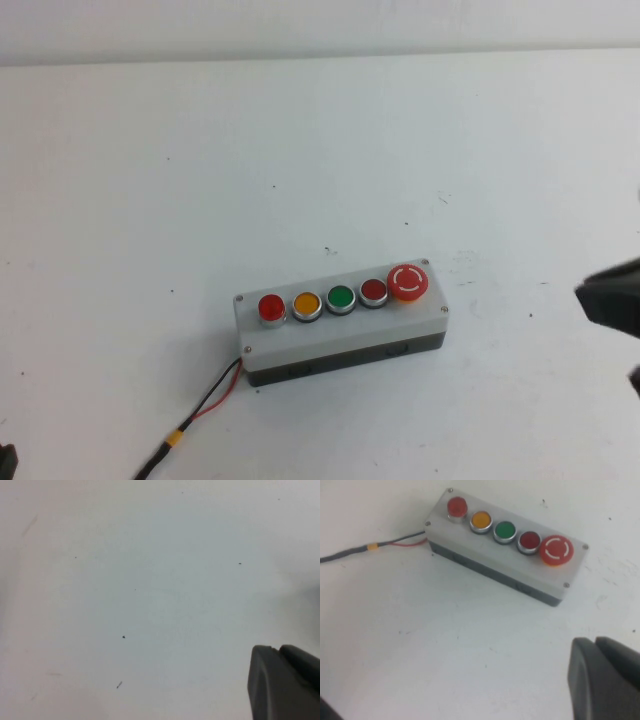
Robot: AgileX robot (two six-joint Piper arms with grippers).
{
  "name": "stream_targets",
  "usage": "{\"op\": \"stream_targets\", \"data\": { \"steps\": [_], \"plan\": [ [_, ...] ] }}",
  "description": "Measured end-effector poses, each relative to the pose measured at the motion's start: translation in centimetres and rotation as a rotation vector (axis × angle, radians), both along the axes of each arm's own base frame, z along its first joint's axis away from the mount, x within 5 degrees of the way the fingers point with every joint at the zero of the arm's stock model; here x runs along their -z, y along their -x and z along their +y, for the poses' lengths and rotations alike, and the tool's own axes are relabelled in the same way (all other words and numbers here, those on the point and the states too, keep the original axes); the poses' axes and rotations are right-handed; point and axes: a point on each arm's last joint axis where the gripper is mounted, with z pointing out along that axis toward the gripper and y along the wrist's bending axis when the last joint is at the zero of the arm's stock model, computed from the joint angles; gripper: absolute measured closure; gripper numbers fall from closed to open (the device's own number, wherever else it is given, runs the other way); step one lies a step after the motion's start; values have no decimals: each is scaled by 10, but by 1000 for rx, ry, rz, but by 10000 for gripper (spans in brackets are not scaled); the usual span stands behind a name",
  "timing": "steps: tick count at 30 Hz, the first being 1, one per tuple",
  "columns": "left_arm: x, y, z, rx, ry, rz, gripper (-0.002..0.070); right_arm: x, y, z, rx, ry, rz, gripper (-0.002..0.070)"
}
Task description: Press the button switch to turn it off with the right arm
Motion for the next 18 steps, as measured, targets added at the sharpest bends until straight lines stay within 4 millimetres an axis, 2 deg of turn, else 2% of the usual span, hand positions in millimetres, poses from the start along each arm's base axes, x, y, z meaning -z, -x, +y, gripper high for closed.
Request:
{"op": "stream_targets", "data": {
  "steps": [4,8,18],
  "plan": [
    [0,0,0,0,0,0,677,12,19,-21,17,-14,2,693],
    [0,0,0,0,0,0,677,21,29,-32,18,-20,0,693],
    [0,0,0,0,0,0,677,56,19,-34,45,41,-62,693]
  ]
}}
